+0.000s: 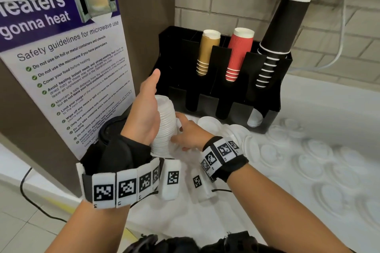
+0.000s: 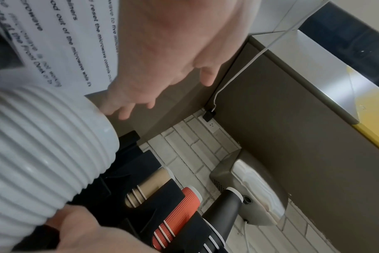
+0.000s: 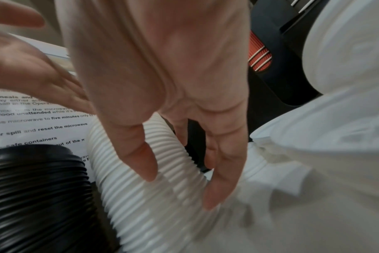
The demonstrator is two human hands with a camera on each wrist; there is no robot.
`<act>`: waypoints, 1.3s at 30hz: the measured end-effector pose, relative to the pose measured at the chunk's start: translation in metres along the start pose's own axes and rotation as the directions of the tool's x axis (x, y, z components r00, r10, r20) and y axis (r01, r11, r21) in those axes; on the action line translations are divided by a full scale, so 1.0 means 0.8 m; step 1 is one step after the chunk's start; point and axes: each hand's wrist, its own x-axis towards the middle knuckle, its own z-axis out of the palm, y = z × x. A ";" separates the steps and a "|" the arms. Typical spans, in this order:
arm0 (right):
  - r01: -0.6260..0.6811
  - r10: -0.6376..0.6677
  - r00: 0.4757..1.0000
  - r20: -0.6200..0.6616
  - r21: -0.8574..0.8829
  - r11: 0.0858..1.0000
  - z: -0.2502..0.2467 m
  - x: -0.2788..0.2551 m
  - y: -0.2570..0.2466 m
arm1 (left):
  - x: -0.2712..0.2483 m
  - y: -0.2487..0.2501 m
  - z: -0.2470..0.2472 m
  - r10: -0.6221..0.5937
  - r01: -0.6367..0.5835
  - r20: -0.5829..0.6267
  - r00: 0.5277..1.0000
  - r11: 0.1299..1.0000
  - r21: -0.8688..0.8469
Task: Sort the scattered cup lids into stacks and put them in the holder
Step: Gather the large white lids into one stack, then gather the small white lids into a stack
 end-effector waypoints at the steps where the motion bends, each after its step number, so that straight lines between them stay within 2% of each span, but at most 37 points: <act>1: -0.006 0.006 1.000 0.005 0.014 1.000 0.002 0.001 0.000 | 0.000 0.001 0.001 -0.014 0.014 0.001 1.000 1.000 -0.024; 6: -0.019 0.017 1.000 0.024 0.061 0.998 0.011 0.012 -0.004 | -0.004 0.004 0.001 -0.005 0.004 -0.017 1.000 0.997 -0.076; 15: 0.034 -0.035 0.999 0.039 0.034 0.999 0.024 0.025 -0.018 | -0.002 0.015 -0.005 0.007 -0.026 -0.116 0.993 0.986 -0.167; 22: 0.073 -0.072 0.997 0.032 -0.016 0.997 0.028 0.024 -0.027 | 0.003 0.015 -0.011 0.029 -0.053 -0.143 0.989 0.985 -0.161; 26: 0.065 -0.064 0.996 0.058 0.002 0.998 0.027 0.022 -0.025 | 0.003 0.014 -0.015 0.010 -0.029 -0.112 0.994 0.986 -0.161; 31: 0.040 -0.041 0.996 0.075 0.020 0.999 0.018 0.012 -0.025 | 0.002 0.014 -0.015 0.018 -0.038 -0.138 0.990 0.989 -0.140; 34: 0.075 -0.072 0.996 -0.045 0.070 0.995 -0.024 -0.003 -0.028 | 0.002 0.014 -0.012 0.027 -0.040 -0.101 0.995 0.991 -0.129; 36: 0.127 -0.079 0.967 -0.244 0.187 0.974 -0.071 -0.013 -0.026 | 0.005 0.010 -0.009 0.053 -0.053 0.001 0.999 0.989 -0.137; 37: 0.157 -0.048 0.927 -0.372 0.269 0.950 -0.096 -0.019 -0.023 | 0.007 0.007 -0.006 0.059 -0.047 0.068 0.996 0.986 -0.157; 39: 0.214 0.071 0.801 -0.594 0.394 0.894 -0.147 -0.030 -0.013 | 0.010 0.000 0.001 0.041 -0.002 0.165 0.985 0.974 -0.228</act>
